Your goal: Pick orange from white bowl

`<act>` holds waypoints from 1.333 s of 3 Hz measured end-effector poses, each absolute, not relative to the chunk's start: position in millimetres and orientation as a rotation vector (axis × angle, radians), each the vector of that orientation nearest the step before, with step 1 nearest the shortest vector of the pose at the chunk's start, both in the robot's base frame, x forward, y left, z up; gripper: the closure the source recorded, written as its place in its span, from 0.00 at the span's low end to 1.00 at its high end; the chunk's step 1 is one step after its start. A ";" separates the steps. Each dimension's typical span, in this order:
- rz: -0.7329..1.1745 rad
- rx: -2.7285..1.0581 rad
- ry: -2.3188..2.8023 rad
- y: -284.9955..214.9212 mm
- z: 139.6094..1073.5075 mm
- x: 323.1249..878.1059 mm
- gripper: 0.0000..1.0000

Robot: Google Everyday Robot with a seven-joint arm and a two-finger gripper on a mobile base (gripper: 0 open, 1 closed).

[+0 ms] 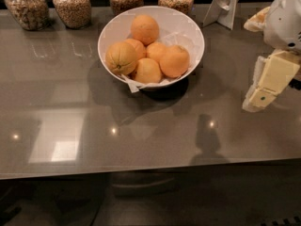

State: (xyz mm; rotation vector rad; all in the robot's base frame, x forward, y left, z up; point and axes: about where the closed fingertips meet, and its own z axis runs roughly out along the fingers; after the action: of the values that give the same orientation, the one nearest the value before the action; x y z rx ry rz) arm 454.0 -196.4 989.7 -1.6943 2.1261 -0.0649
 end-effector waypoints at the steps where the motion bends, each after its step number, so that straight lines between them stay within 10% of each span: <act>1: -0.031 -1.657 2.036 -171.4 1002.9 478.4 0.00; 4: 0.056 -1.691 1.898 -105.9 997.9 587.3 0.00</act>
Offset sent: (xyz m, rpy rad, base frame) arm 0.0870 0.0745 0.0325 0.1924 -0.1579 0.0523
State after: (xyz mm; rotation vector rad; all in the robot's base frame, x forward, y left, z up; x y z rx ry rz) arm 587.3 -105.9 997.9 -1.6913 1.8976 0.0562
